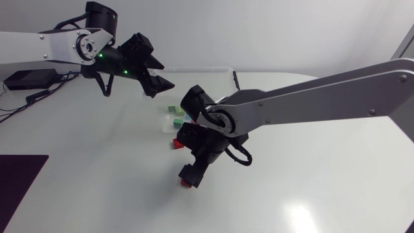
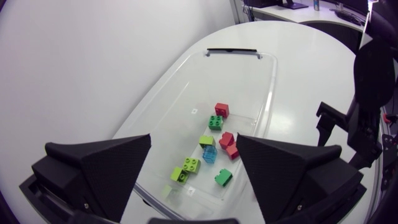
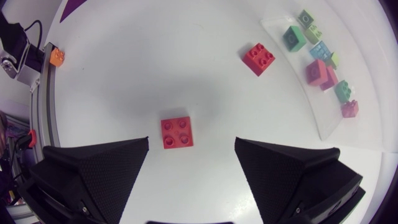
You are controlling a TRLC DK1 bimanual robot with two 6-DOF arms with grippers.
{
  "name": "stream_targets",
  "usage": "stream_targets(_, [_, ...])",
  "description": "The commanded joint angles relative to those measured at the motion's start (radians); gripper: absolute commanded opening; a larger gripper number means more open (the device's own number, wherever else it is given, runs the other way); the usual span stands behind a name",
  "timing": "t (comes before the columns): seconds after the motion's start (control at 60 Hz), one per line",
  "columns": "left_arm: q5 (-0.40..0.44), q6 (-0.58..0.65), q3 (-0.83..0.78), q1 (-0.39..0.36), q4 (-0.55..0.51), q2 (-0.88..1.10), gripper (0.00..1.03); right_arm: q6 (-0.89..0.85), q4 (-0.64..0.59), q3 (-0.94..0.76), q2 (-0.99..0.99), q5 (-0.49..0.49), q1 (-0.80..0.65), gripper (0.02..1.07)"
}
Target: Place the duplo bricks in the container
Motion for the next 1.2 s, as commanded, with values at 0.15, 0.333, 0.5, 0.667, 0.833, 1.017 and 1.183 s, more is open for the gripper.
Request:
stream_targets(0.15, [0.0, -0.005, -0.128, -0.007, -0.047, -0.113, 0.98, -0.034, -0.036, 0.015, 0.059, -0.003, 0.016, 1.02])
stream_targets(0.333, [0.0, 0.033, -0.232, 0.001, -0.076, -0.197, 0.98, -0.048, -0.045, 0.036, 0.099, -0.003, 0.016, 0.99])
stream_targets(0.5, [-0.002, 0.068, -0.318, 0.016, -0.102, -0.274, 0.98, -0.052, -0.062, 0.064, 0.126, -0.002, 0.022, 0.99])
stream_targets(0.667, [-0.003, 0.114, -0.428, 0.022, -0.101, -0.315, 0.97, -0.062, -0.083, 0.094, 0.157, 0.0, 0.032, 0.93])
stream_targets(0.833, [-0.002, 0.156, -0.507, 0.024, -0.082, -0.295, 0.97, -0.075, -0.103, 0.113, 0.18, 0.005, 0.041, 0.79])
stream_targets(1.017, [-0.002, 0.157, -0.551, 0.011, -0.029, -0.255, 0.97, -0.083, -0.125, 0.122, 0.194, 0.009, 0.041, 0.53])
stream_targets(1.183, [-0.009, 0.157, -0.579, -0.022, 0.096, -0.143, 0.97, -0.091, -0.123, 0.101, 0.172, 0.012, 0.042, 0.38])
